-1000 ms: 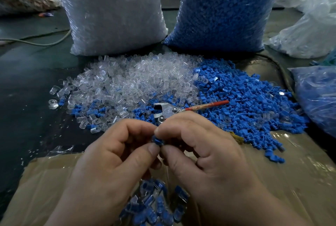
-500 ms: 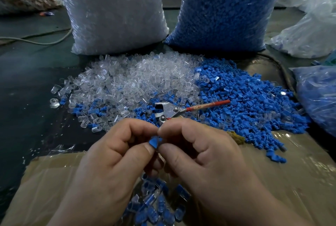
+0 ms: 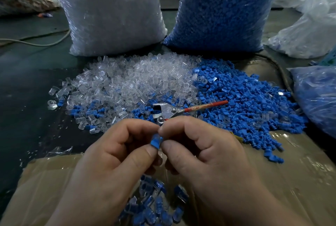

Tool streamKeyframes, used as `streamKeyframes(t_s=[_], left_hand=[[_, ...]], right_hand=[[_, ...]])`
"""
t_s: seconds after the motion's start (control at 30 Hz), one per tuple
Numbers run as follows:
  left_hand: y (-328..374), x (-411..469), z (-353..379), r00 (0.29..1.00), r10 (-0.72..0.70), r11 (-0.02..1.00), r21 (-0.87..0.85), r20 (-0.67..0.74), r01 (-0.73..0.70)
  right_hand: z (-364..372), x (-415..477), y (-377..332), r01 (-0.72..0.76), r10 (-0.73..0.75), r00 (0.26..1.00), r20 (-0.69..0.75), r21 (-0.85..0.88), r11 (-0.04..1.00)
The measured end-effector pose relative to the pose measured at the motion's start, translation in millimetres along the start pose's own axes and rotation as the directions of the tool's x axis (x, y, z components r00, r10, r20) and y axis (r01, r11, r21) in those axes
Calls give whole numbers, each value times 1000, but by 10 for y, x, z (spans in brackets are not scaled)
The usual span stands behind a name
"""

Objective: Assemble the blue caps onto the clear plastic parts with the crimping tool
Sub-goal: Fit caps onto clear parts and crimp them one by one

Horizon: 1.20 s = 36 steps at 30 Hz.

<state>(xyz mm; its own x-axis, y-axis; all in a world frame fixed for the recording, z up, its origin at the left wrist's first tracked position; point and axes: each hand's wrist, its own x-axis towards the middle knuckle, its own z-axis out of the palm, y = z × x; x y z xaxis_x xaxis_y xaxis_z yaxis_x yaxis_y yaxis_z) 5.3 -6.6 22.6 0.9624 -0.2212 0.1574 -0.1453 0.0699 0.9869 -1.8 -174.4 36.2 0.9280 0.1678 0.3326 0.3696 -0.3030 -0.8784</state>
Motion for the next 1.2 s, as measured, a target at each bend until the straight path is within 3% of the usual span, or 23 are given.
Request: streamKeyframes(t_s=[0.17, 0.33, 0.53, 0.77, 0.97, 1.2], left_hand=[[-107, -10, -158, 999, 3, 980, 197, -48, 6], [-119, -4, -182, 999, -41, 995, 94, -1, 41], [-78, -5, -155, 995, -87, 985, 151, 47, 79], [-37, -66, -120, 999, 38, 943, 331, 14, -40], [66, -26, 8, 972, 229, 812, 539, 56, -223], [120, -7, 3, 966, 242, 780, 575, 89, -248]], right_hand=[[7, 26, 23, 111, -118, 993, -26, -204, 973], [7, 12, 4, 191, -200, 980, -15, -221, 956], [3, 11, 2, 185, -193, 981, -14, -238, 954], [17, 9, -1, 144, -148, 989, -1, -214, 966], [36, 7, -16, 80, -87, 996, -36, -167, 983], [15, 8, -37, 61, -64, 998, -20, -135, 989]])
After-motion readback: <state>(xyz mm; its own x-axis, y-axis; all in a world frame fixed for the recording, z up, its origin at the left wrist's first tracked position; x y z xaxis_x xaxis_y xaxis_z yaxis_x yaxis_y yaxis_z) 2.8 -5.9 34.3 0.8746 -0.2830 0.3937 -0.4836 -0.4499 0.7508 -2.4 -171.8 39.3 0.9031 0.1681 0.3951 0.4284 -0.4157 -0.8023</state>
